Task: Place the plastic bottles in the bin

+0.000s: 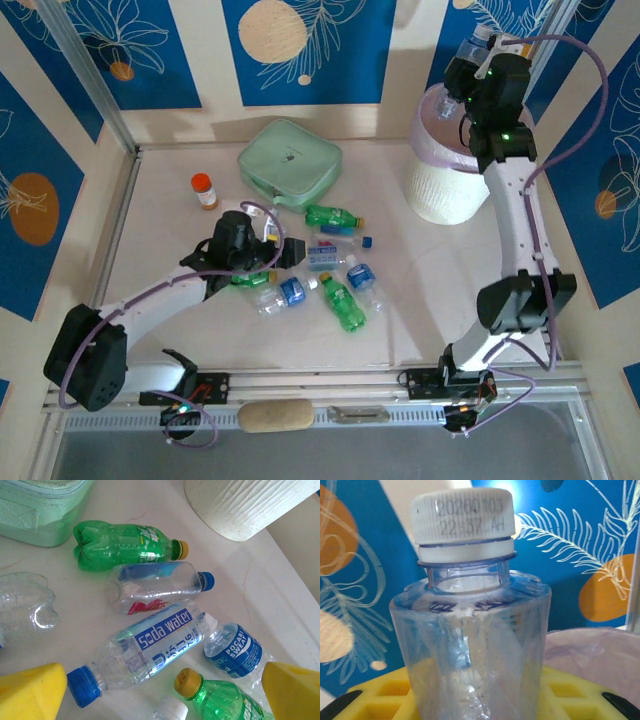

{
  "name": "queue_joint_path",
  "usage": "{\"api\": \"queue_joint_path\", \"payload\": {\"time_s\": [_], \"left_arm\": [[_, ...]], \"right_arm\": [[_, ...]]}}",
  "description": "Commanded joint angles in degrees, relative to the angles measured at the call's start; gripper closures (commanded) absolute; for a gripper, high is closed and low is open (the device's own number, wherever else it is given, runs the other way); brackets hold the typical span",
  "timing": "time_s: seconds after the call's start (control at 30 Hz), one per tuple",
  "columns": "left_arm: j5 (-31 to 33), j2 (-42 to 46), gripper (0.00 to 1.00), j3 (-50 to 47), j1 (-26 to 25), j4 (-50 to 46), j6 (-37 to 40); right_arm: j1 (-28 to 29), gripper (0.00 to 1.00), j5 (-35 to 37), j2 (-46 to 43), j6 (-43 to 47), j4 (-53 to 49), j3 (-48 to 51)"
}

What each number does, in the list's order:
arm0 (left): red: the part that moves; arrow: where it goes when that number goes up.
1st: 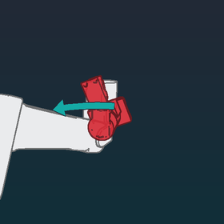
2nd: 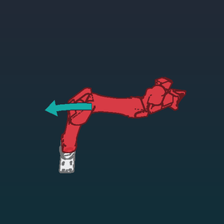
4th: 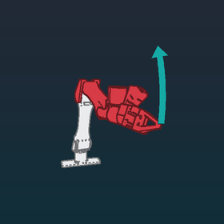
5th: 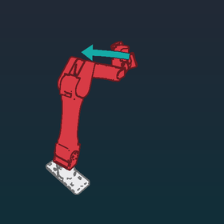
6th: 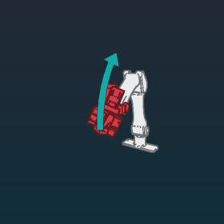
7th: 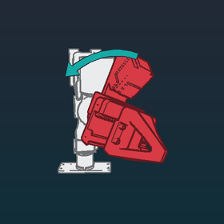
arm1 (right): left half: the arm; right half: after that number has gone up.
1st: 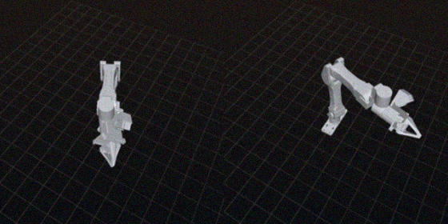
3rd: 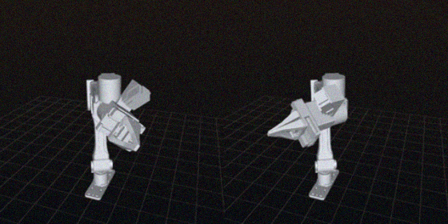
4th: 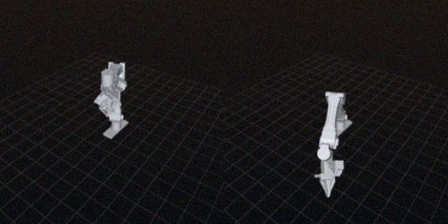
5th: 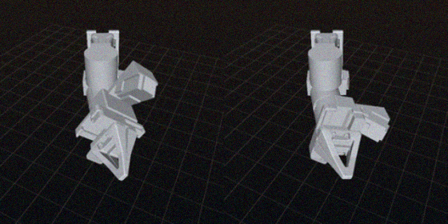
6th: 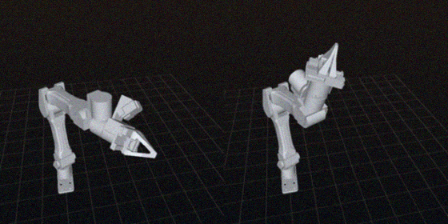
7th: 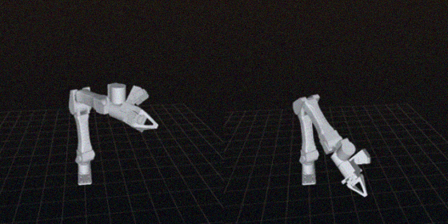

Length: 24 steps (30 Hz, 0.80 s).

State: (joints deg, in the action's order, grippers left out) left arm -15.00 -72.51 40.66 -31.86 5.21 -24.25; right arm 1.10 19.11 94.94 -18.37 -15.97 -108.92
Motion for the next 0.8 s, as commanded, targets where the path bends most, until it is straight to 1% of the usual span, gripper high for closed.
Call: {"api": "queue_joint_path", "payload": {"time_s": [0.0, 0.1, 0.27, 0.43, 0.53, 0.6, 0.67, 0.77], "left_arm": [[-0.18, -0.14, 0.00, 1.19, -0.61, -1.23, 1.40], [-0.03, 0.00, 0.00, 0.91, -0.65, -1.43, 1.40], [0.16, -0.72, 0.00, 1.16, -0.66, -1.48, 1.39], [0.00, -1.38, 0.00, 1.85, -0.67, -1.85, 1.31], [0.17, -1.60, 0.00, 2.05, -0.75, -2.12, 1.40], [0.24, -1.69, 0.00, 2.14, -0.74, -2.29, 1.40], [0.41, -1.67, 0.00, 2.23, -0.71, -2.39, 1.40], [0.76, -1.67, 0.00, 2.23, -0.84, -2.40, 1.22]], "right_arm": [[-0.44, 0.57, 5.94, 3.89, 4.44, -1.56, -3.63], [-0.75, 0.57, 6.14, 7.03, 4.59, -4.24, -5.57], [-0.75, 0.56, 5.21, 9.45, 3.26, -6.36, -4.13], [-0.84, 0.49, 4.69, 9.58, 1.97, -5.58, -1.44], [-0.91, 0.39, 4.90, 9.53, 1.88, -5.56, -1.54], [-0.90, 0.25, 5.40, 9.27, 1.82, -5.95, -1.99], [-0.92, 0.17, 5.74, 8.52, 1.69, -6.09, -2.28], [-0.84, 0.13, 5.17, 5.50, 1.33, -4.05, -0.20]]}}
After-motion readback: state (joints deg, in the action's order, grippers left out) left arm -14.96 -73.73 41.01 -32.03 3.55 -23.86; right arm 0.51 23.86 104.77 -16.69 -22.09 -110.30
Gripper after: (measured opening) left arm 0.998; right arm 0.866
